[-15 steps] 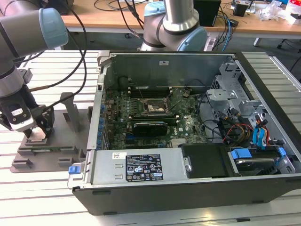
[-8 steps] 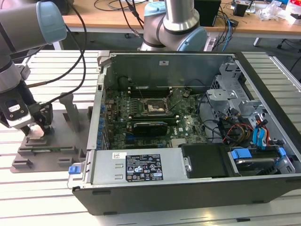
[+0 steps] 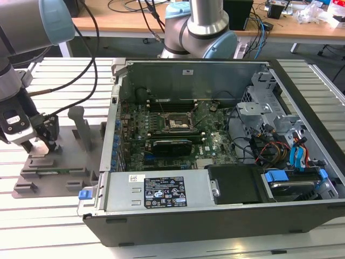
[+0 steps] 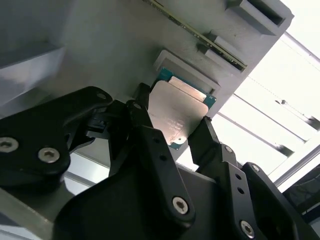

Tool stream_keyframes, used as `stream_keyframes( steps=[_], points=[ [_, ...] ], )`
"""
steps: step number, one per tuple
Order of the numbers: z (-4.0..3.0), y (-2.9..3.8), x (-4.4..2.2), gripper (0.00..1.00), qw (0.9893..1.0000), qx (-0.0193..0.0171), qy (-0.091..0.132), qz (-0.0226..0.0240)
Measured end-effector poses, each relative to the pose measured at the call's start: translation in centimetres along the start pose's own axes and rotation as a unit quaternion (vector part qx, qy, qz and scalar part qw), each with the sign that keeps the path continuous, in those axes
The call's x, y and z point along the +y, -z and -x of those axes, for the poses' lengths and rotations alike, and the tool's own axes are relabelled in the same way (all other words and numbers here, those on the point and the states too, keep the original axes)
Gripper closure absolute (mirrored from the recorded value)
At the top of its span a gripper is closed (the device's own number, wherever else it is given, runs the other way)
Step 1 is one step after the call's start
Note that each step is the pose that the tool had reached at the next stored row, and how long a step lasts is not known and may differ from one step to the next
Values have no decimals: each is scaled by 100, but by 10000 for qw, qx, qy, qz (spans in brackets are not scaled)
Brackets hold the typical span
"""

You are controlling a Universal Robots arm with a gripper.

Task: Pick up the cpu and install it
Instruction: 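Pick up the cpu and move it towards the insertion slot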

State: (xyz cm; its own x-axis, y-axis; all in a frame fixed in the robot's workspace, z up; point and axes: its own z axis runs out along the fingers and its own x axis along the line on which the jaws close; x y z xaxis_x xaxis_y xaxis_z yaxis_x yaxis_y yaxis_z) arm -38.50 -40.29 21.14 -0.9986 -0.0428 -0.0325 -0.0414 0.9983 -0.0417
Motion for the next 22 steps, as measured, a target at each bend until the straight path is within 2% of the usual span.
stream_keyframes(
  steps=[14, 22],
  points=[
    [7, 212, -9, 45, 10000, 0, 0, 0],
    [9, 283, -12, 45, 10000, 0, 0, 0]
  ],
)
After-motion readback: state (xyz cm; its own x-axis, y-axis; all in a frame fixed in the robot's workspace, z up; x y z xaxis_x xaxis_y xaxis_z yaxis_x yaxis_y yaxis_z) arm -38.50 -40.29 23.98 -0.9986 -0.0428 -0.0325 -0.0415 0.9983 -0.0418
